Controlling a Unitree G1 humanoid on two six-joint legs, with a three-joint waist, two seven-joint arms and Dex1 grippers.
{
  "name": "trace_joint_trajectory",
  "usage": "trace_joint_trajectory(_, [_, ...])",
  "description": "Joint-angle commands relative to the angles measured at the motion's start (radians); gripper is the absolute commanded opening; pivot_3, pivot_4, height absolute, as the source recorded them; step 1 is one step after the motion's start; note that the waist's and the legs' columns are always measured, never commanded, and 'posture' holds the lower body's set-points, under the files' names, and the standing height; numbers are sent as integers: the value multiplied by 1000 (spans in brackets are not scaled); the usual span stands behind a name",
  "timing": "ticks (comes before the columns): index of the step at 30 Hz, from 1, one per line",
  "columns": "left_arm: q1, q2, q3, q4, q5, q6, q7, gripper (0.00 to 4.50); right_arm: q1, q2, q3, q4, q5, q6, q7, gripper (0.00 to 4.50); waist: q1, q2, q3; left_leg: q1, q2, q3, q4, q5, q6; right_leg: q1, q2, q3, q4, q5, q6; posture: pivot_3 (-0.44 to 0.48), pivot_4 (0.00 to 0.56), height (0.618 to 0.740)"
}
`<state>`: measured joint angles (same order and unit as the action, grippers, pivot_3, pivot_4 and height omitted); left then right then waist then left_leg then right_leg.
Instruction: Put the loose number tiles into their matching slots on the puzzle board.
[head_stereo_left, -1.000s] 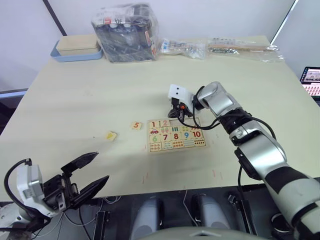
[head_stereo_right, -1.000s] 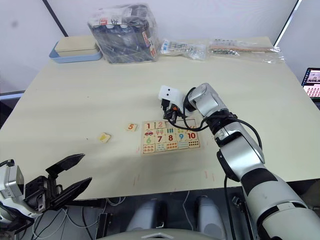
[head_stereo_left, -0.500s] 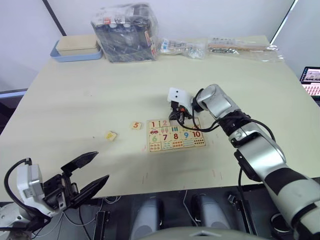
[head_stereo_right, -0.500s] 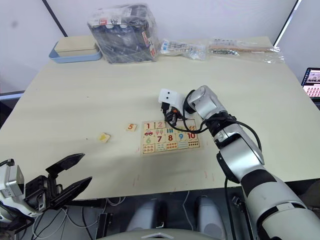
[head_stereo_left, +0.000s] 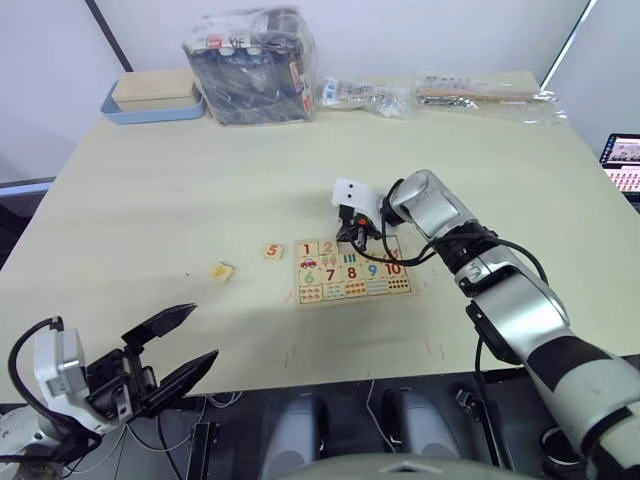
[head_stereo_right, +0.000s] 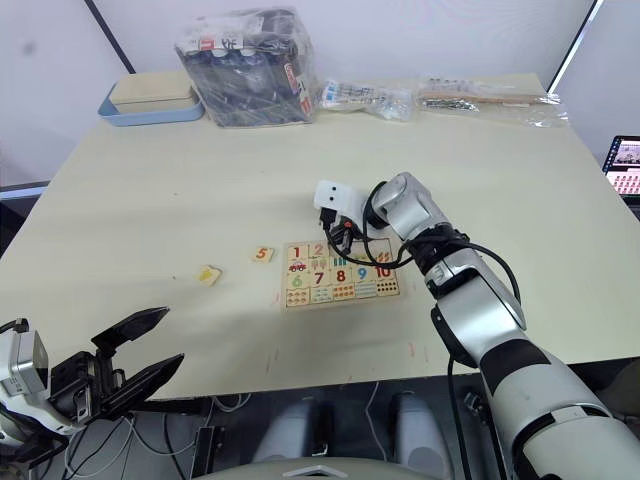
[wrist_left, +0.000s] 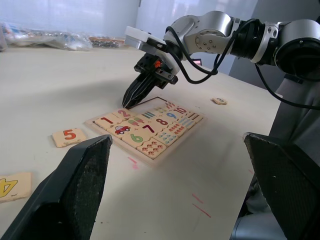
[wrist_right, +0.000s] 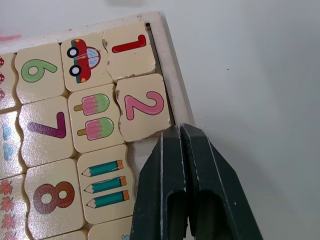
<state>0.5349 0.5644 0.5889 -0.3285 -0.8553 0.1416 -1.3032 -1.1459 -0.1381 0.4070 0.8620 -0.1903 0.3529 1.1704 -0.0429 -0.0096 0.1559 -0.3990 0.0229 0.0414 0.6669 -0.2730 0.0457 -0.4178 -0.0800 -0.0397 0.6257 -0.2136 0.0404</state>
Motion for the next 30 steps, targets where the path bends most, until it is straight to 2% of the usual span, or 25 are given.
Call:
trace_joint_trajectory(1, [11,4,18,-27,-8,-7,3,4500,-5,-3,-3,-34,6,-6,6,44,0,0,0,0,0,0,0,0,0,0,0,0,0,0,0,0,150,740])
trace_joint_trajectory(6, [13,1,16,-32,-6,-7,9,4500,16,-39,-68,-121,70,-4,21,44,2,0,0,0,0,0,0,0,0,0,0,0,0,0,0,0,150,740])
trace_joint_trajectory(12, [9,-8,22,-23,-7,-7,35,4500,204,-125,-179,-398,215,7,53,44,7,-3,-2,0,0,0,1,0,1,1,0,0,0,0,0,0,150,740])
trace_joint_trajectory(19, [5,-16,36,16,12,-24,53,4500,533,-192,-333,-796,380,-35,-40,44,8,-5,-3,0,0,0,1,-1,1,1,0,0,0,0,0,0,150,740])
trace_joint_trajectory(23, [-11,-21,41,46,5,-21,68,4500,767,-259,-420,-1041,483,21,-75,44,15,-6,-4,1,1,0,1,-1,2,2,1,0,0,0,0,0,150,740])
trace_joint_trajectory(30, [-53,-14,27,97,24,-22,64,4500,1122,-361,-626,-1229,620,16,-131,44,38,-6,-4,2,1,0,3,-1,2,2,0,0,0,-1,1,0,150,740])
